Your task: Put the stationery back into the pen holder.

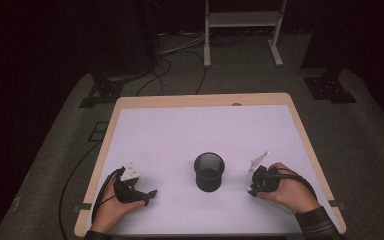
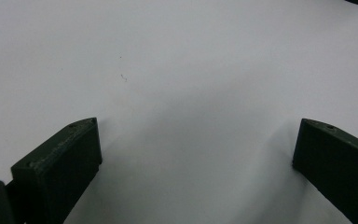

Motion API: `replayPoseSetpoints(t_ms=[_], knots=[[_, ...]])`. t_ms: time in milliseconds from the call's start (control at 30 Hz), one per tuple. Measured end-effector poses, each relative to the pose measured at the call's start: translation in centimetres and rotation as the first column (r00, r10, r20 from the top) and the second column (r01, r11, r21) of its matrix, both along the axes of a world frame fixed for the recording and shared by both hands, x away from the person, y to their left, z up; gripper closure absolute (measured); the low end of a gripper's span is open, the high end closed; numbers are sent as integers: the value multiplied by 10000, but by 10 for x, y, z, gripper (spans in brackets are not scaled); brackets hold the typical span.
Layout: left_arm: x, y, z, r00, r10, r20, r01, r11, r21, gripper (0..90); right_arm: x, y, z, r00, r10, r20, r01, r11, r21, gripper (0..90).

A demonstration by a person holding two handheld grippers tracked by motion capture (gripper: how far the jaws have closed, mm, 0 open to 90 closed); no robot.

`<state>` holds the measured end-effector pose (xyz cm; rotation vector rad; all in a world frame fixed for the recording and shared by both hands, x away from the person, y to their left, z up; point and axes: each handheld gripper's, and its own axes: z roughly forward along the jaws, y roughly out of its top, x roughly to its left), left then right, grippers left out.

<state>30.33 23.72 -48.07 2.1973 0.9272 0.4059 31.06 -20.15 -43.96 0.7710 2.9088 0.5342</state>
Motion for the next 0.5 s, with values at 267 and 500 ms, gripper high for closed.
replayPoseSetpoints(t_ms=[267, 500], knots=[[0, 0, 0, 10000, 1, -8, -1, 10000, 3, 4, 5, 8, -3, 9993, -86, -357, 69, 9988, -485, 741], [0, 0, 0, 10000, 2, 4, -2, 10000, 3, 5, 9, 11, -2, 9974, -295, -658, 249, 9973, -686, 782]])
